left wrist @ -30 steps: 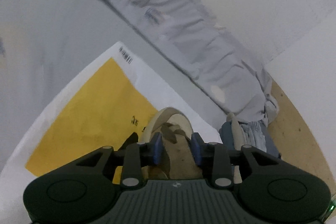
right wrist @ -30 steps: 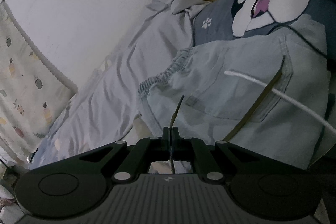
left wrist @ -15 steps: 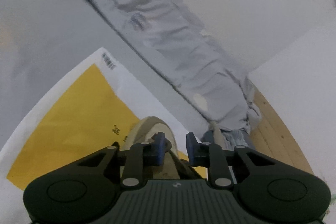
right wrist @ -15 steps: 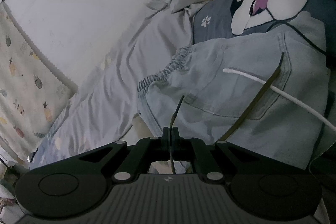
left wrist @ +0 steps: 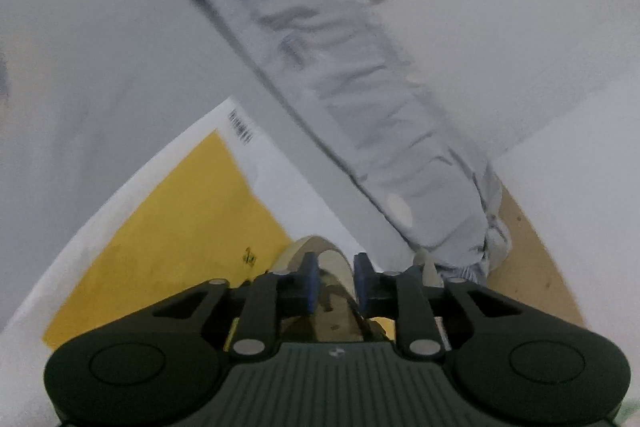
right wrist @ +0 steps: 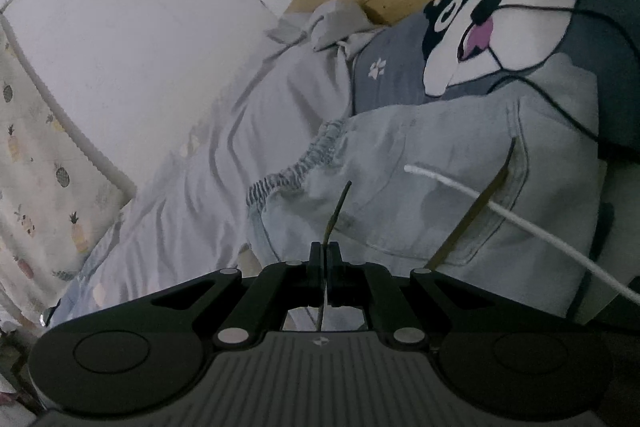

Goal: Lace up shoes with both hands

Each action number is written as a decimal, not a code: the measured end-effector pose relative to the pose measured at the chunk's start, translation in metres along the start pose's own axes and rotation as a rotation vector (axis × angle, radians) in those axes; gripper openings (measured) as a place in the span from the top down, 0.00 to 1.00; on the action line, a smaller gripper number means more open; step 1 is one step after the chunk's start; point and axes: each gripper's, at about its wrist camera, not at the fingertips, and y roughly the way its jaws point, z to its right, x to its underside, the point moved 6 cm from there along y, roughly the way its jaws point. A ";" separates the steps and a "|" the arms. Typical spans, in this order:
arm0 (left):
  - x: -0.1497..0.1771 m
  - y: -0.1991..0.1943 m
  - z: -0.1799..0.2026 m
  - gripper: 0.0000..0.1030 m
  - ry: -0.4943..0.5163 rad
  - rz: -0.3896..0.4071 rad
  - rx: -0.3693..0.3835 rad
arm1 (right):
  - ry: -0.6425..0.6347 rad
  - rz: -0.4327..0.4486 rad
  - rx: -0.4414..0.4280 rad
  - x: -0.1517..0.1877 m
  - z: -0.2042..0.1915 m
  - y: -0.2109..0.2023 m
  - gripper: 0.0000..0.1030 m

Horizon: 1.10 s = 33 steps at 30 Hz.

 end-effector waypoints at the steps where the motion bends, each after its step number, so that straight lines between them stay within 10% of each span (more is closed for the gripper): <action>1: 0.000 0.001 -0.005 0.75 -0.035 -0.004 -0.003 | -0.003 -0.002 -0.003 0.001 -0.001 0.000 0.98; 9: 0.003 0.019 -0.020 0.76 -0.139 -0.060 0.009 | 0.009 -0.026 -0.010 0.006 -0.002 0.005 0.98; 13: 0.001 0.020 -0.010 0.96 -0.071 -0.023 0.023 | -0.002 -0.033 -0.018 0.010 -0.005 0.006 0.98; 19: 0.006 0.011 0.011 1.00 0.120 0.006 0.011 | -0.010 -0.041 -0.020 0.012 -0.005 0.005 0.98; 25: 0.027 -0.006 0.045 0.99 0.525 0.037 -0.089 | -0.034 0.005 -0.010 0.003 -0.006 -0.001 0.99; 33: 0.045 -0.011 0.062 0.91 0.730 0.059 -0.165 | -0.084 0.126 0.019 -0.023 -0.008 -0.020 0.99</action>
